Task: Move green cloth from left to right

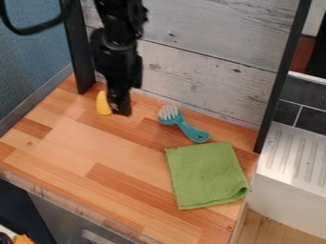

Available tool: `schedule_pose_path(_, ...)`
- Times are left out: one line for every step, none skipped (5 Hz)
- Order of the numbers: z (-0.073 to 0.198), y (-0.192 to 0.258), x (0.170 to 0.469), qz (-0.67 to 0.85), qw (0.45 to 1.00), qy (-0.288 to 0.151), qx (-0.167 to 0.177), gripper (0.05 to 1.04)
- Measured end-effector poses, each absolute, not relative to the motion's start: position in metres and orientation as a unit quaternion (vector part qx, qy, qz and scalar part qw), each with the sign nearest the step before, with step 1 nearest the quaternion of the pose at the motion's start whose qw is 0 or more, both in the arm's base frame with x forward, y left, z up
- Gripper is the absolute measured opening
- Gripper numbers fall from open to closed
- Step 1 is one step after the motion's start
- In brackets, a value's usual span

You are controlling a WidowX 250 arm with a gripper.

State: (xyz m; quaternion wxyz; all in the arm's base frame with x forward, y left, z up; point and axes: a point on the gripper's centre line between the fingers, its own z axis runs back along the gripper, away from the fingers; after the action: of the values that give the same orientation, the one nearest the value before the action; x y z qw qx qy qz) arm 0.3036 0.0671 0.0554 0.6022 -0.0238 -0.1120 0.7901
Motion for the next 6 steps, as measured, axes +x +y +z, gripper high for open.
schedule_pose_path(0.048,0.032,0.301,0.795,0.598,-0.102,-0.028,1.001)
schedule_pose_path(0.043,0.006,0.301,0.795,0.6,-0.081,-0.031,1.001)
schedule_pose_path(0.037,-0.029,0.312,0.789,0.608,-0.081,-0.028,1.001)
schedule_pose_path(0.028,-0.054,0.311,0.788,0.609,-0.087,-0.004,1.001)
schedule_pose_path(0.015,-0.067,0.308,0.786,0.613,-0.078,-0.001,1.001)
schedule_pose_path(0.002,-0.076,0.305,0.776,0.626,-0.07,0.016,1.001)
